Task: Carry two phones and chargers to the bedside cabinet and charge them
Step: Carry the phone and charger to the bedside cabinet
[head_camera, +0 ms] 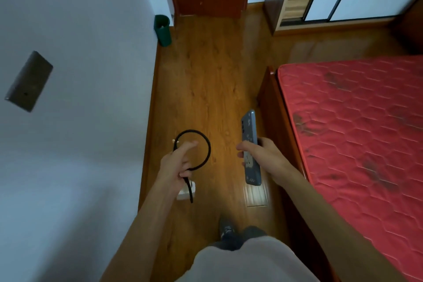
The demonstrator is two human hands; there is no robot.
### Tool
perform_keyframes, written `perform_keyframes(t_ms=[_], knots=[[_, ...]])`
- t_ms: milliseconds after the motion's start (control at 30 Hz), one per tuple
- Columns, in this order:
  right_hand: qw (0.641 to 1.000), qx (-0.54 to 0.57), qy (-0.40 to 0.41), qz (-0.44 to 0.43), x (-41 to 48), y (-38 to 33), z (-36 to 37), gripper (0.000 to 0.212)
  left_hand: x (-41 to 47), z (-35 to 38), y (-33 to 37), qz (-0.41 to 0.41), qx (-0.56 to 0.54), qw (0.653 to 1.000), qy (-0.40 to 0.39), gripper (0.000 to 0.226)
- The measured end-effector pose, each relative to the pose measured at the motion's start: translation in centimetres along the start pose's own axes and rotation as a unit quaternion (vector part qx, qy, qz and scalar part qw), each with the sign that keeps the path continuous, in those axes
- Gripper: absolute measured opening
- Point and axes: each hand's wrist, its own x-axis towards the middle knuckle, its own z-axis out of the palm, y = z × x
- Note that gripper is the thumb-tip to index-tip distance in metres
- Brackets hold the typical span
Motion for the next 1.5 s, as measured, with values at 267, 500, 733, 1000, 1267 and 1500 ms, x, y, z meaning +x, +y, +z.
perform_keyframes(t_ms=[267, 500, 733, 1000, 1267, 1500], knots=[[1.000, 0.019, 0.020, 0.010, 7.9, -4.7, -1.3, 0.025, 6.9, 3.2, 6.7, -0.027, -0.069, 0.992, -0.106, 0.058], [1.000, 0.006, 0.015, -0.017, 16.9, -10.6, -3.8, 0.050, 15.3, 9.1, 12.7, -0.004, -0.076, 0.990, -0.121, 0.039], [0.998, 0.055, 0.038, -0.023, 27.8, -18.6, -7.4, 0.051, 23.8, 14.6, 21.2, 0.061, -0.036, 0.991, -0.110, 0.018], [0.996, 0.076, 0.040, -0.037, 37.5, -26.7, -10.3, 0.039, 32.6, 19.9, 30.0, 0.127, 0.006, 0.985, -0.115, 0.039], [0.994, 0.081, 0.074, -0.006, 49.9, -33.1, -11.6, 0.073, 44.4, 24.0, 39.5, 0.091, 0.014, 0.989, -0.119, 0.022], [0.982, 0.123, 0.140, -0.003, 59.8, -39.9, -11.6, 0.074, 53.9, 28.3, 50.1, 0.061, 0.036, 0.987, -0.144, 0.026]])
